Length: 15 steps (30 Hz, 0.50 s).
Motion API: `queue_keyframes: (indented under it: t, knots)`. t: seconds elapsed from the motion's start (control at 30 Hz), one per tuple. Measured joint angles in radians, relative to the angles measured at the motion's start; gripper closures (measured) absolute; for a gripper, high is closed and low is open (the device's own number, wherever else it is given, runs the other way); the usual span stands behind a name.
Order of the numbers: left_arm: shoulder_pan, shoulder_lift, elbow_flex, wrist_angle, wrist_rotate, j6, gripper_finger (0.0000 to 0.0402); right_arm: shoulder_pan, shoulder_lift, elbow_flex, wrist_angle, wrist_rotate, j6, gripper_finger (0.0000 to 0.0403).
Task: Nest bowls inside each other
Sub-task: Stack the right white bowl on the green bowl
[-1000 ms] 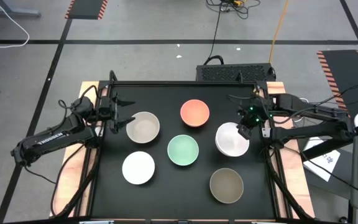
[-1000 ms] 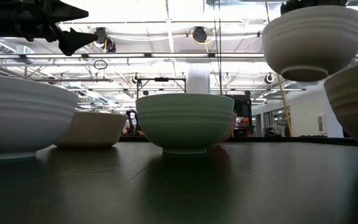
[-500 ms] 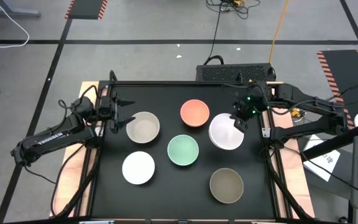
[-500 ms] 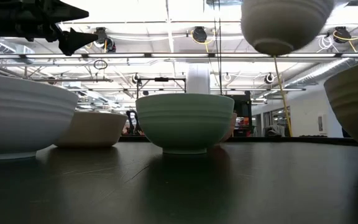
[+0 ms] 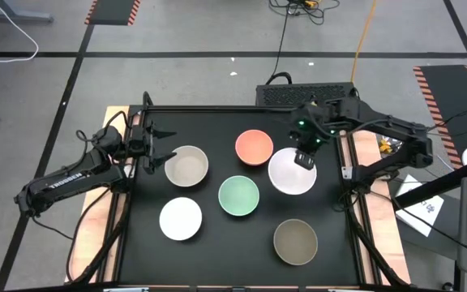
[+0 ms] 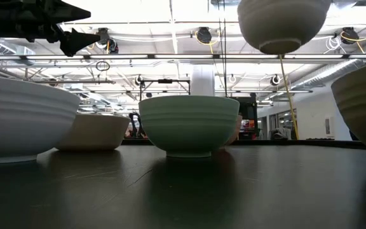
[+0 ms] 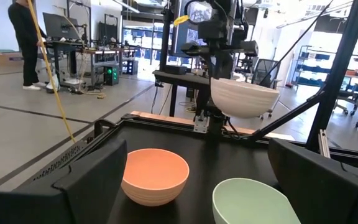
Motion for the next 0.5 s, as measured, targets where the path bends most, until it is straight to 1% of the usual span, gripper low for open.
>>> queue_keyframes:
  t: [0.1,0.37,0.5]
  knots:
    - [0.000,0.000,0.000,0.000,0.000,-0.001,0.0009,0.000,0.049,0.068,-0.060,-0.001,-0.016,0.0403]
    - [0.000,0.000,0.000,0.002,-0.001,-0.002,0.0009,0.000,0.128,0.287,-0.133,-0.001,-0.029,0.0402]
    - [0.000,0.000,0.000,0.004,-0.021,-0.003,0.0009,0.000,0.144,0.389,-0.128,-0.013,-0.033,0.0401]
